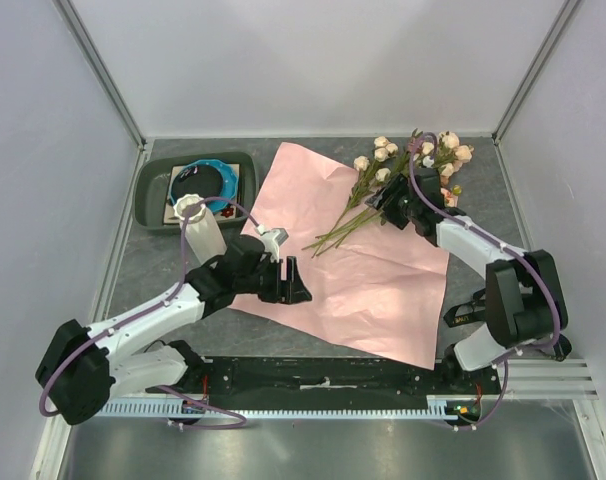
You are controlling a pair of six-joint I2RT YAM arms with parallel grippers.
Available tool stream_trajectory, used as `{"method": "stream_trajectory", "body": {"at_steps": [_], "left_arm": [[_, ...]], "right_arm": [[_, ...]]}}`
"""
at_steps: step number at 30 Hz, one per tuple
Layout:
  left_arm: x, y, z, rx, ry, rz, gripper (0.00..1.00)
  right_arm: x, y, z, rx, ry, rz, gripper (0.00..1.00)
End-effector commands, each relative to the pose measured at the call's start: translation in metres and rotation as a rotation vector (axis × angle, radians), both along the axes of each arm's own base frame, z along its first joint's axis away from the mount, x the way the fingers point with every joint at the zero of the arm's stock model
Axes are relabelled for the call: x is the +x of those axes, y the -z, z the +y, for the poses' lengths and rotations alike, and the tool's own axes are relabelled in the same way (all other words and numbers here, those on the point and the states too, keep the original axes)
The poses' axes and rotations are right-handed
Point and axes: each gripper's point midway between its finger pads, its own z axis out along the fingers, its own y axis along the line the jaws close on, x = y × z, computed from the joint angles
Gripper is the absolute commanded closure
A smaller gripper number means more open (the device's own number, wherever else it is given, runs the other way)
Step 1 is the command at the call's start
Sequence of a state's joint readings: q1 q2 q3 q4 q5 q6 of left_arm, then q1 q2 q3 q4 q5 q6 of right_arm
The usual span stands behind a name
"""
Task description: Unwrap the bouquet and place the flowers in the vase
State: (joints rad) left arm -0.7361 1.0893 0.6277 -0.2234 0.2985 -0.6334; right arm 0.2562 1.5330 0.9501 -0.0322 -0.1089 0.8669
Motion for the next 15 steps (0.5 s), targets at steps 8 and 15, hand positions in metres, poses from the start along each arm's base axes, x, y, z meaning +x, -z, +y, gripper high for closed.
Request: {"method": "stream_trajectory", "body": {"at_steps": [8,15], "left_arm": [[0.001,-0.062,-0.017,-0.188,0.032,-0.096,0.25],[0.0,-0.07,-0.016,-0.198,0.034,-0.107,0.25]], "right_arm": [[0.045,0.058,-0.021,0.136,0.241,0.147,0.53],[0.047,0.066,-0.015,0.179,0.243,0.162,0.68]]}}
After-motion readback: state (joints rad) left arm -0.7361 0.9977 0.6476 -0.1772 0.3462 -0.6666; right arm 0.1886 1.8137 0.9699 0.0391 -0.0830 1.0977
